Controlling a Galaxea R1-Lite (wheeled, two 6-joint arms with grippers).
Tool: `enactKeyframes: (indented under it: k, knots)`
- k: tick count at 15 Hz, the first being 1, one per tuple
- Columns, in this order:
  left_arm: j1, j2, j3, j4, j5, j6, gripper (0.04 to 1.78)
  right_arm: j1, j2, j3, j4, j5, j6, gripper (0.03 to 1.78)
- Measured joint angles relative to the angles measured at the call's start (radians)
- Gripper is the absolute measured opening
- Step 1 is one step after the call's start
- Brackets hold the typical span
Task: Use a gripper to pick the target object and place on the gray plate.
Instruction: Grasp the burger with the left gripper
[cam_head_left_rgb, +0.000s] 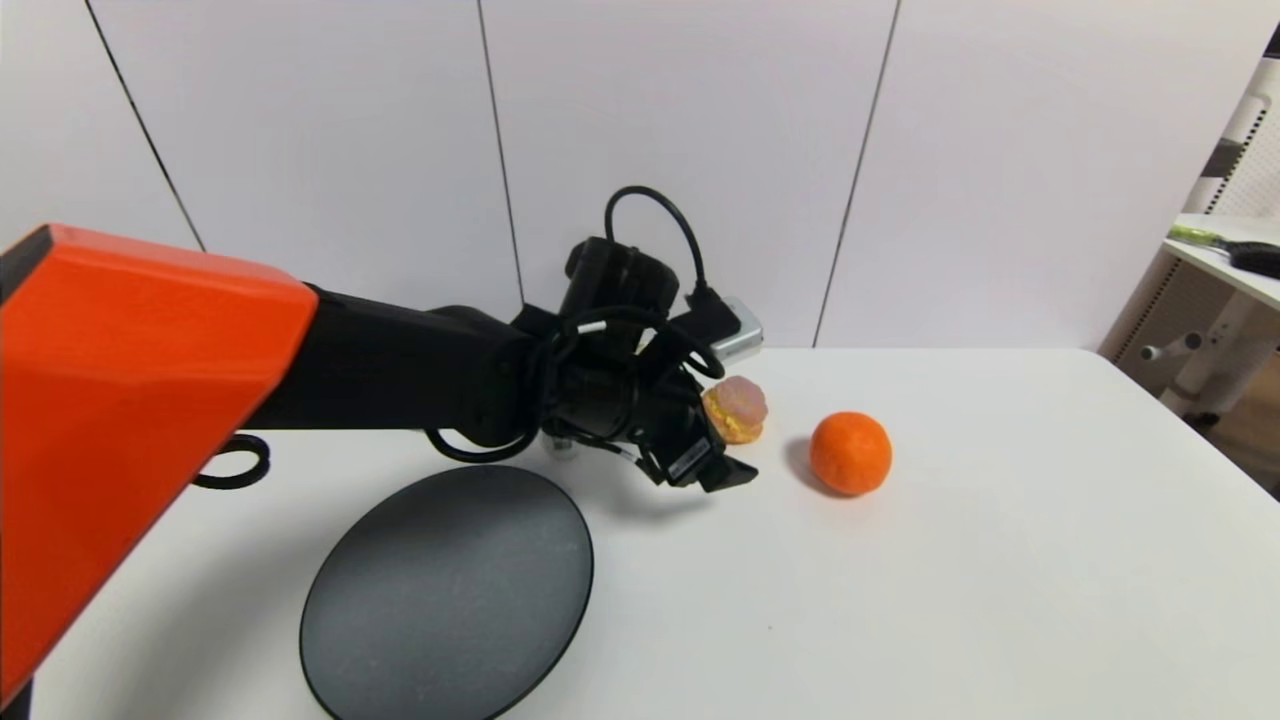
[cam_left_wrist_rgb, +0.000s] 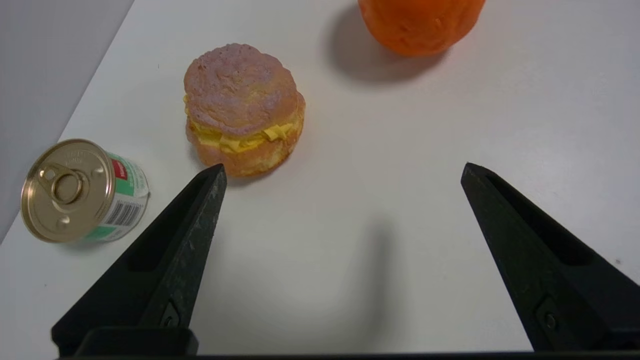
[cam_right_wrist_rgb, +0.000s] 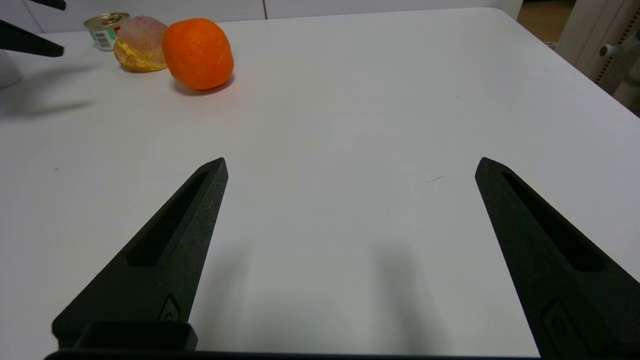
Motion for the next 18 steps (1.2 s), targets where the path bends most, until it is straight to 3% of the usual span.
enactKeyframes:
  k: [6, 18]
  knots:
    - [0.019, 0.085, -0.01, -0.177, 0.0, -0.009, 1.69, 0.0, 0.0, 0.0, -0.001, 0.0, 0.0, 1.71]
    - [0.035, 0.232, -0.134, -0.321, -0.002, -0.065, 1.69, 0.0, 0.0, 0.0, 0.0, 0.0, 0.0, 1.71]
